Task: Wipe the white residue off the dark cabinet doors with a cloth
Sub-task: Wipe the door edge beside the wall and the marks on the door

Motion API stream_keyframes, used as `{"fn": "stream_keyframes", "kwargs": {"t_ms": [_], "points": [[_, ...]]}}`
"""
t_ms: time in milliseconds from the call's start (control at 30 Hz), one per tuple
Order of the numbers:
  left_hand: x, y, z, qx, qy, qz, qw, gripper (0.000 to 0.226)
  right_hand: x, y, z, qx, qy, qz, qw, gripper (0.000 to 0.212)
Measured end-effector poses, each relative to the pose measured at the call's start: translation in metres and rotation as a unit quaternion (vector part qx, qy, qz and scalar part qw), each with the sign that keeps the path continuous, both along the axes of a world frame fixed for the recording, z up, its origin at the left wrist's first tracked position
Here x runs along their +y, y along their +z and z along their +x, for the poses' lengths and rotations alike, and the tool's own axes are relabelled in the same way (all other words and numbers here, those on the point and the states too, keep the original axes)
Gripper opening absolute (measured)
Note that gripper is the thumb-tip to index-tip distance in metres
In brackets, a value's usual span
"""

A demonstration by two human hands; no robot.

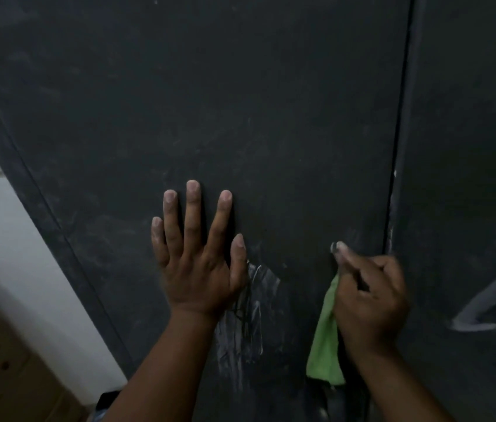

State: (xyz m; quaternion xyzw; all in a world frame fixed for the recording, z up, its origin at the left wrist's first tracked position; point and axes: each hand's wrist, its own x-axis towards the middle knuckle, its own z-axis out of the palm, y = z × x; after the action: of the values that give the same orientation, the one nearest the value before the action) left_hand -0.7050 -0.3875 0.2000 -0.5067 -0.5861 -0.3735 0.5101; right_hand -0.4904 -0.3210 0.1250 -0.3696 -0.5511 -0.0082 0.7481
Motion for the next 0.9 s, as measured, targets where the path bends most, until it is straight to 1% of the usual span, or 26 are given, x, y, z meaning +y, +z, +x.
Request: {"fn": "stream_keyframes", "kwargs": {"t_ms": [100,133,200,300,400,467,533,600,633,700,800,867,900], "points": [[0.0,0.001,0.003,-0.009,0.006,-0.004,1.0,0.066,0.014,0.035,0.005,0.049,-0.006,0.026,0.998,0.015],[0.001,0.001,0.006,-0.015,0.014,-0.003,1.0,0.066,0.015,0.041,0.003,0.061,-0.006,0.03,0.998,0.012],[0.004,0.003,0.016,-0.036,0.025,0.001,0.999,0.067,0.011,0.04,0.0,0.052,-0.013,0.04,0.998,0.011],[0.011,0.006,0.031,-0.067,0.022,0.008,0.997,0.068,-0.001,0.008,-0.002,-0.002,-0.02,0.027,0.999,0.011],[0.018,0.004,0.033,-0.055,0.02,0.013,0.998,0.069,0.001,-0.008,0.011,-0.027,-0.037,-0.001,0.999,0.025],[0.02,0.002,0.03,-0.042,0.023,0.02,0.999,0.07,0.008,0.002,0.018,-0.004,-0.061,-0.01,0.998,0.022],[0.021,0.001,0.028,-0.043,0.022,0.027,0.998,0.07,0.016,0.017,0.02,0.037,-0.077,0.001,0.996,0.012],[0.022,0.0,0.029,-0.045,0.019,0.027,0.998,0.071,0.019,0.024,0.017,0.072,-0.081,0.011,0.994,0.011],[0.021,0.0,0.029,-0.046,0.019,0.026,0.998,0.071,0.019,0.024,0.016,0.073,-0.081,0.015,0.994,0.012],[0.021,-0.001,0.029,-0.043,0.021,0.027,0.998,0.071,0.015,0.017,0.015,0.043,-0.083,0.024,0.995,0.011],[0.02,-0.001,0.029,-0.043,0.018,0.029,0.998,0.069,0.008,-0.001,0.021,-0.016,-0.088,0.011,0.996,0.008],[0.021,0.0,0.03,-0.042,0.018,0.029,0.999,0.069,0.009,0.0,0.027,-0.023,-0.098,0.0,0.995,0.01],[0.02,0.0,0.03,-0.041,0.019,0.029,0.999,0.068,0.011,0.006,0.029,-0.01,-0.106,-0.004,0.994,0.011]]}}
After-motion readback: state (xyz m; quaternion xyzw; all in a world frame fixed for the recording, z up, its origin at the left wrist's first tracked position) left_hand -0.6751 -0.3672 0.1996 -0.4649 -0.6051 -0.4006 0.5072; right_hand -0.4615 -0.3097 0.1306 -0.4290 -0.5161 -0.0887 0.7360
